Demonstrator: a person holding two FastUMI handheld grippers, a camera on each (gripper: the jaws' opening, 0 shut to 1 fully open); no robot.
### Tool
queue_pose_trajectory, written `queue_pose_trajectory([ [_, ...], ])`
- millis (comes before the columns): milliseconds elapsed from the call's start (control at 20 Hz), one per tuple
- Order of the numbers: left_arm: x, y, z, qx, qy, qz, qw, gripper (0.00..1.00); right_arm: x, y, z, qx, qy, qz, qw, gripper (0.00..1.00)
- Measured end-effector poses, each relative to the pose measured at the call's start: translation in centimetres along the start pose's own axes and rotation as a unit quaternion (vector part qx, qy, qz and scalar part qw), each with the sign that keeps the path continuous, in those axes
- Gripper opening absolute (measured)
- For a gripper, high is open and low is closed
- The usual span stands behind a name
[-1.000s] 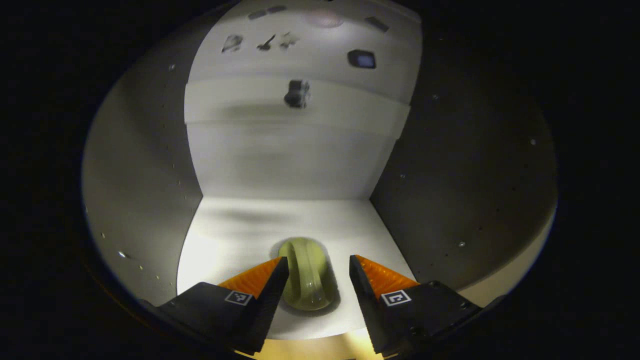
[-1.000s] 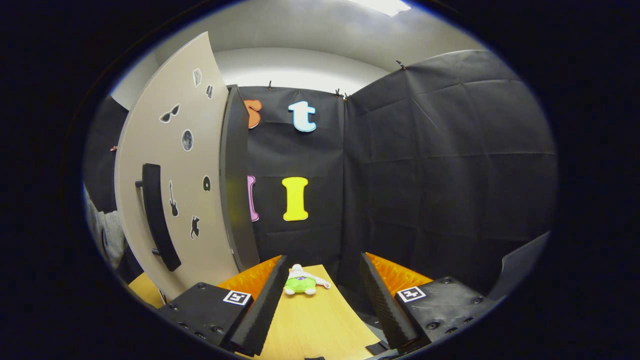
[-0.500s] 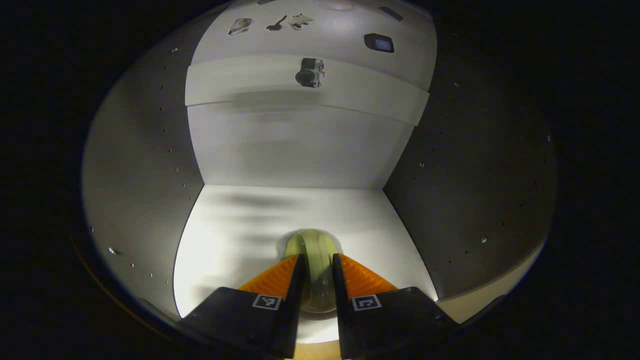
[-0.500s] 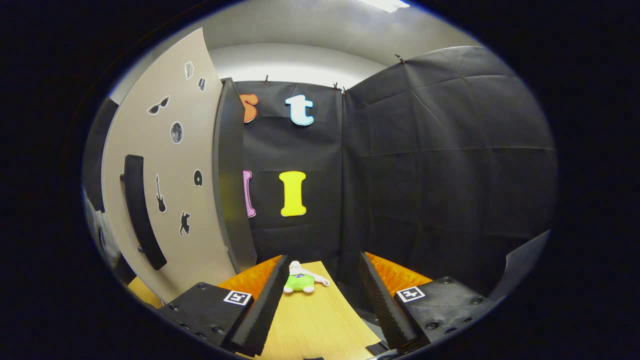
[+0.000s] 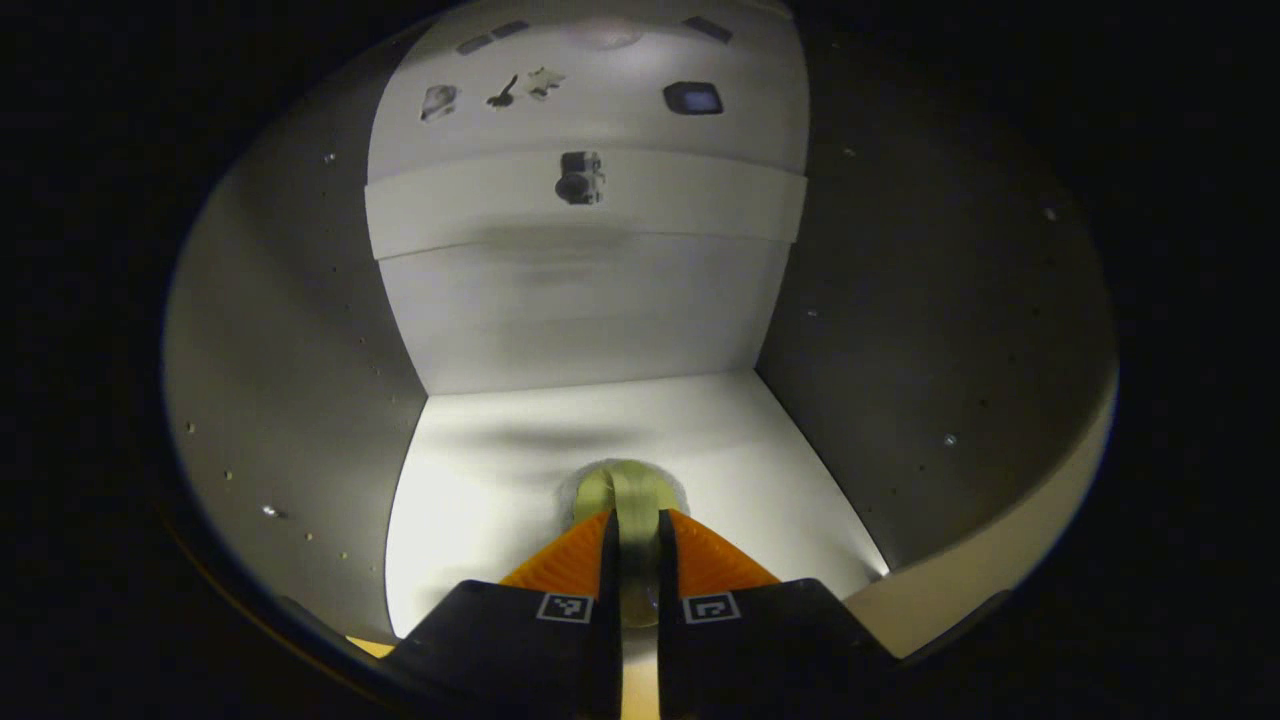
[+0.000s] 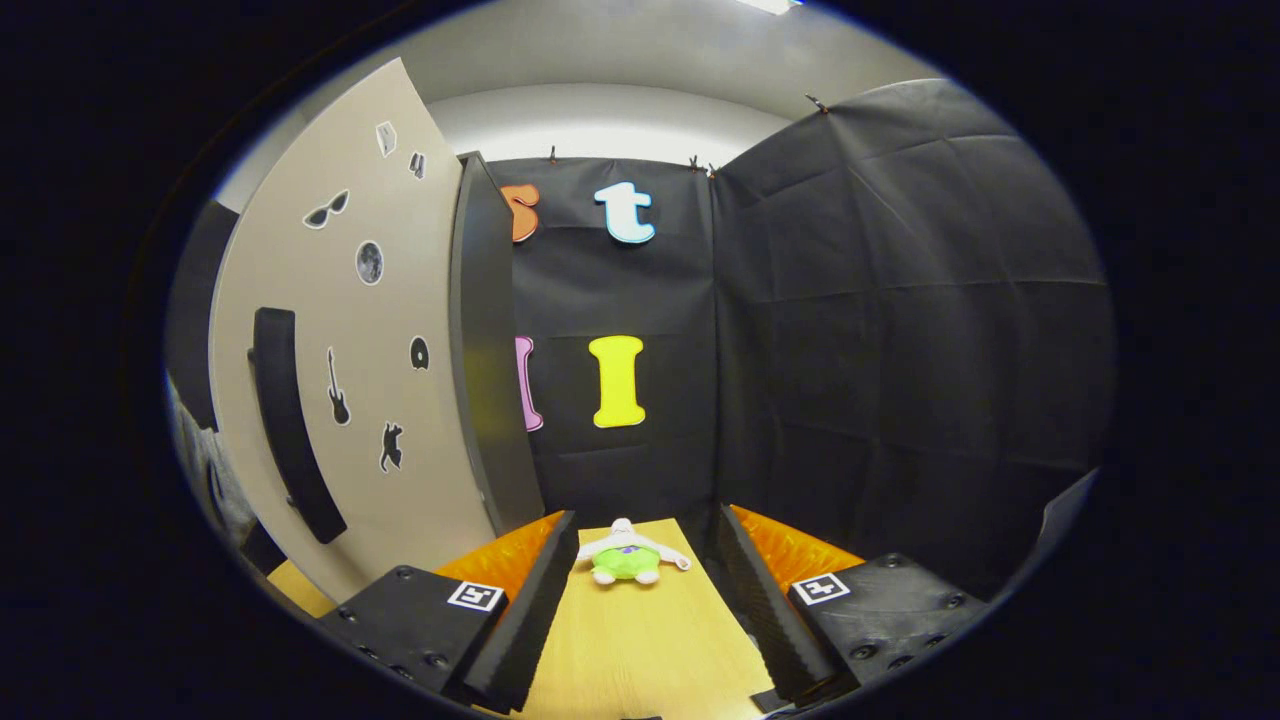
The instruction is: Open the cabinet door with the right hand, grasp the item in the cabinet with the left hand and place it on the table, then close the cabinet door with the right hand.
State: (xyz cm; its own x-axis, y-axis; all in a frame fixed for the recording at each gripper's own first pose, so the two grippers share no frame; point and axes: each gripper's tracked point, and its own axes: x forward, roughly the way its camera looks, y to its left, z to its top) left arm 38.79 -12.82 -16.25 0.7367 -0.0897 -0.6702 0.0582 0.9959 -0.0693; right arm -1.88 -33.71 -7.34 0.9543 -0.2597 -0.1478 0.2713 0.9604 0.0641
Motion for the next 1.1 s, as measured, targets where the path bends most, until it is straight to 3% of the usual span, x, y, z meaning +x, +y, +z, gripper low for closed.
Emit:
queue_pose_trajectory([
  [250, -8.7, -1.9, -4.3, -0.051, -0.011, -0.062, 0.997, 0.18, 1.8, 3.0, -0.8, -0.012, 0.017, 0.058, 0.998, 0.88],
  [350, -12.1, -1.9, -6.8, -0.062, -0.019, -0.068, 0.996, 0.18, 2.6, 3.9, -0.7, -0.018, 0.012, 0.075, 0.997, 0.87],
  [700, -18.4, -2.1, -18.8, -0.089, -0.016, -0.069, 0.994, 0.18, 2.3, 4.0, -1.0, -0.016, 0.027, 0.018, 0.999, 0.88],
  [900, -19.2, -2.8, -26.9, -0.1, 0.004, -0.077, 0.992, 0.18, -2.1, 4.5, -1.2, -0.026, 0.03, -0.011, 0.999, 0.88],
  [1100, -20.0, -4.0, -33.3, -0.117, -0.01, -0.086, 0.989, 0.18, -8.3, 6.5, -1.5, -0.026, 0.03, -0.006, 0.999, 0.88],
])
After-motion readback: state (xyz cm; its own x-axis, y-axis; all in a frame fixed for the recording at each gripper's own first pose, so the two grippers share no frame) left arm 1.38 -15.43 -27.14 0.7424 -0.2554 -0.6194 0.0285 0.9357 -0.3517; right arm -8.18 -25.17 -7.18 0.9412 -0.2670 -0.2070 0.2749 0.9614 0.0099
